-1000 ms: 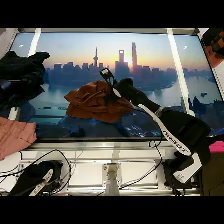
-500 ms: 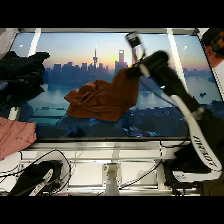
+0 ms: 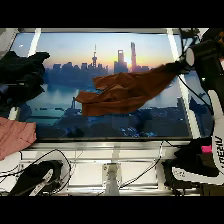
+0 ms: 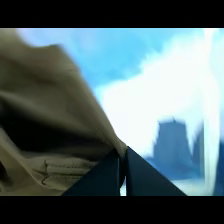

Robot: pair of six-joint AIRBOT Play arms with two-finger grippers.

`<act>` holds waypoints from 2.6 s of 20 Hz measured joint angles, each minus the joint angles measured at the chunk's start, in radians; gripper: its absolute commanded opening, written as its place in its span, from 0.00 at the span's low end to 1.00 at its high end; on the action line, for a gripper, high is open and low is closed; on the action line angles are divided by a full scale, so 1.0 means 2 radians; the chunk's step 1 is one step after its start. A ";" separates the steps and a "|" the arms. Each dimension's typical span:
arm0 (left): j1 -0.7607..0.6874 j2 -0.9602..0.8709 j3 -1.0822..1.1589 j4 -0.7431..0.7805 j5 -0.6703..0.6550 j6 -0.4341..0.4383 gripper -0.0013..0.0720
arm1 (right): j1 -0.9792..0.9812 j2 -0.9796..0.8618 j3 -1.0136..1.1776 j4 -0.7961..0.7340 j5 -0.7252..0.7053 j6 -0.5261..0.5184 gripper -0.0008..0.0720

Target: Fold the clothes and pants, and hang the long-sleeved shirts on hangers.

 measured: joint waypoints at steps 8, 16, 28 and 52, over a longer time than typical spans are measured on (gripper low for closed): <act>0.000 -0.002 -0.074 -0.086 -0.004 0.000 0.89 | -0.072 0.003 -0.100 0.004 0.025 -0.001 0.03; 0.000 -0.081 -0.156 -0.291 0.072 0.061 0.80 | -0.081 0.003 -0.122 0.009 0.012 -0.011 0.03; 0.052 -0.285 -0.165 -0.575 0.154 0.274 0.80 | -0.082 0.003 -0.124 0.010 -0.022 -0.016 0.03; 0.164 -0.292 0.043 -0.752 0.070 0.407 0.04 | -0.082 0.072 -0.123 0.009 -0.100 -0.025 0.03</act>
